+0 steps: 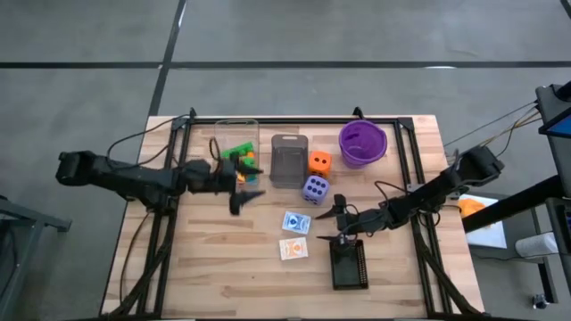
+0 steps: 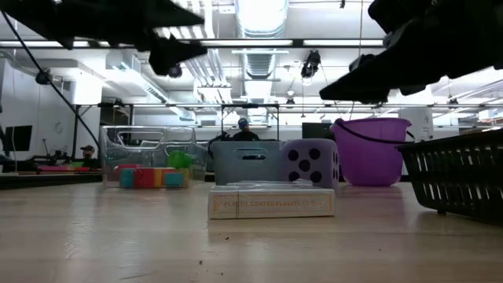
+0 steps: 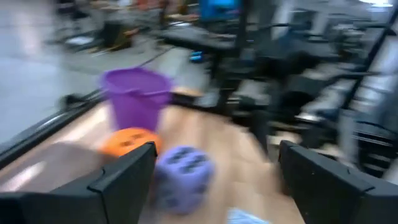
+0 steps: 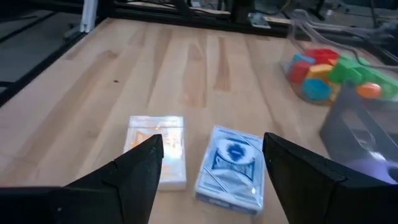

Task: Pick & Place Toys
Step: Put the orange playing card box into the gray bin

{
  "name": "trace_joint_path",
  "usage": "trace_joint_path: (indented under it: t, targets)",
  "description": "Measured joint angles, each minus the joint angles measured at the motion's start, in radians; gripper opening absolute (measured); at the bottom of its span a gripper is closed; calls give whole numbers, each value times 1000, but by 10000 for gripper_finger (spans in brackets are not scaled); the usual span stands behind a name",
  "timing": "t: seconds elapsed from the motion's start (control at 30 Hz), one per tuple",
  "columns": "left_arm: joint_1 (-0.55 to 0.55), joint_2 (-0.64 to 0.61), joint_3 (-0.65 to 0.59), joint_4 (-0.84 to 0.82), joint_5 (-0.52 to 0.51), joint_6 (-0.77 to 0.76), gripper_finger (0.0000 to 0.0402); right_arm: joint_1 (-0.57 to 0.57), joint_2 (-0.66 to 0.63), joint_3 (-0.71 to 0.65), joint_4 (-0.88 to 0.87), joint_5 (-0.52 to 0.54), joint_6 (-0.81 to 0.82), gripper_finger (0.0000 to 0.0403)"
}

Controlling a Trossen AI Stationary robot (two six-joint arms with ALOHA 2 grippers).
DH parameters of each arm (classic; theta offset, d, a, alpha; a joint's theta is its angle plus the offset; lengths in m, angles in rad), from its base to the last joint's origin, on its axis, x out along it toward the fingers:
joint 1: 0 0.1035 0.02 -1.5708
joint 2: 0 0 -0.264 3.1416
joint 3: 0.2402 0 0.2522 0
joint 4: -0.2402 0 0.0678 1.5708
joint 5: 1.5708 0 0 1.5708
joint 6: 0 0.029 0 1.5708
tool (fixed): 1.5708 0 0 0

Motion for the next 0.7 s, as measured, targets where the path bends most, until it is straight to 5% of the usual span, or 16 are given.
trace_joint_path:
  t: [0.27, 0.5, 0.7]
  targets:
    - [-295, 4, -1, 8, -111, 54, 318, 2, 83, 136, -55, -74, -37, 275]
    - [-484, 4, -2, 1, -329, 134, 325, 9, 209, 475, -606, -123, -6, 275]
    - [-518, 4, -2, -9, -361, 124, 352, 21, 357, 740, -945, -168, -3, 275]
